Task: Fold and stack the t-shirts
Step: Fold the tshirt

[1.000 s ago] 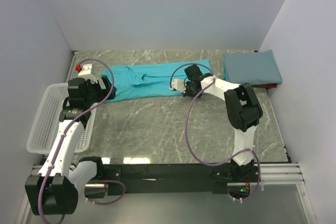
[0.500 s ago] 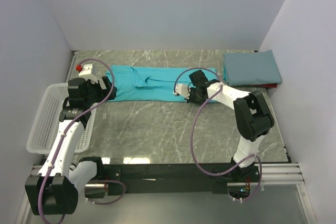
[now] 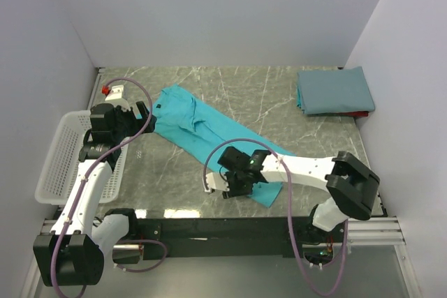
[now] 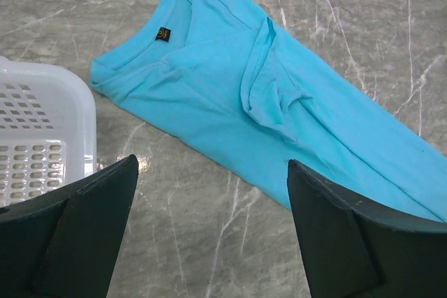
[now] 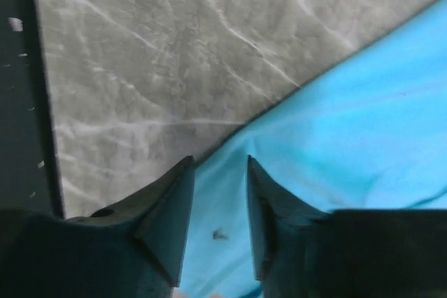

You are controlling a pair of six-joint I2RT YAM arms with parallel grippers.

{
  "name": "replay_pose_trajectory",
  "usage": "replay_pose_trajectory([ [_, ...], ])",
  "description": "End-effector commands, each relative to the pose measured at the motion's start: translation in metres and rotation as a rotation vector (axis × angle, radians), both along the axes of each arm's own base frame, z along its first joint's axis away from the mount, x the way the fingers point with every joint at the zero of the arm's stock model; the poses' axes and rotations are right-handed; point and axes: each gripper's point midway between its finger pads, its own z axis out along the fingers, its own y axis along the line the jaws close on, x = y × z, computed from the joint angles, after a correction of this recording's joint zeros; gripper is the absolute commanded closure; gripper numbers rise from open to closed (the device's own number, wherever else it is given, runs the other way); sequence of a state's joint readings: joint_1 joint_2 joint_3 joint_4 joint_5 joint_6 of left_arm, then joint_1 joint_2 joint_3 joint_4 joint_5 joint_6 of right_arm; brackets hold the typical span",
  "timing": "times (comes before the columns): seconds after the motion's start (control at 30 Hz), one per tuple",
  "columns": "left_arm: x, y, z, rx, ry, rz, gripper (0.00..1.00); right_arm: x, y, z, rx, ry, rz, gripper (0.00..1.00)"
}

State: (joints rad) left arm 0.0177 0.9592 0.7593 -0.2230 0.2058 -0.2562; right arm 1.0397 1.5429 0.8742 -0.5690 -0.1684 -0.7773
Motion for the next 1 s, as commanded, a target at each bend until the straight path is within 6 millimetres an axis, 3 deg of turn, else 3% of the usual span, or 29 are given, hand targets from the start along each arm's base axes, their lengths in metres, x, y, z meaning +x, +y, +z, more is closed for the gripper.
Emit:
replay_pose_trajectory([
  [0.0,0.006,-0.004,0.029,0.002,-0.085,-0.022,0.07,0.006,0.018,0.049,0.115,0.010,-0.053,0.54],
  [0.13,0.007,-0.003,0.027,0.007,-0.080,-0.016,0.07,0.058,0.026,0.095,0.249,0.019,-0.201,0.51],
  [0.17,0.007,-0.002,0.026,0.006,-0.077,-0.016,0.07,0.085,0.012,0.094,0.261,0.037,-0.303,0.51],
  [0.23,0.007,-0.003,0.026,0.005,-0.077,-0.020,0.07,0.114,0.011,0.106,0.342,0.085,-0.394,0.51],
  [0.27,0.008,-0.003,0.025,0.005,-0.072,-0.020,0.07,0.140,-0.007,0.096,0.347,0.117,-0.498,0.51],
  [0.3,0.008,-0.004,0.025,0.002,-0.070,-0.024,0.07,0.151,-0.010,0.095,0.367,0.160,-0.570,0.51],
  [0.33,0.008,-0.004,0.024,0.001,-0.069,-0.025,0.07,0.165,-0.007,0.105,0.423,0.204,-0.601,0.51],
  [0.37,0.008,-0.005,0.023,0.002,-0.064,-0.027,0.07,0.182,-0.019,0.090,0.416,0.260,-0.676,0.50],
  [0.43,0.008,-0.005,0.023,-0.001,-0.063,-0.028,0.07,0.204,-0.022,0.093,0.454,0.318,-0.761,0.50],
  [0.47,0.008,-0.005,0.022,0.000,-0.058,-0.031,0.07,0.212,-0.023,0.078,0.444,0.363,-0.789,0.50],
  [0.53,0.009,-0.006,0.022,-0.003,-0.057,-0.037,0.07,0.235,-0.029,0.079,0.461,0.377,-0.862,0.50],
  [0.57,0.009,-0.007,0.020,-0.003,-0.051,-0.038,0.07,0.240,-0.029,0.062,0.438,0.418,-0.891,0.50],
  [0.73,0.009,-0.007,0.018,-0.007,-0.042,-0.044,0.05,0.267,-0.024,0.040,0.427,0.451,-1.029,0.50],
  [0.87,0.010,-0.010,0.015,-0.013,-0.032,-0.055,0.06,0.270,-0.024,0.013,0.383,0.488,-1.096,0.50],
  [0.97,0.011,-0.012,0.012,-0.018,-0.018,-0.064,0.05,0.273,-0.027,0.006,0.349,0.493,-1.130,0.51],
])
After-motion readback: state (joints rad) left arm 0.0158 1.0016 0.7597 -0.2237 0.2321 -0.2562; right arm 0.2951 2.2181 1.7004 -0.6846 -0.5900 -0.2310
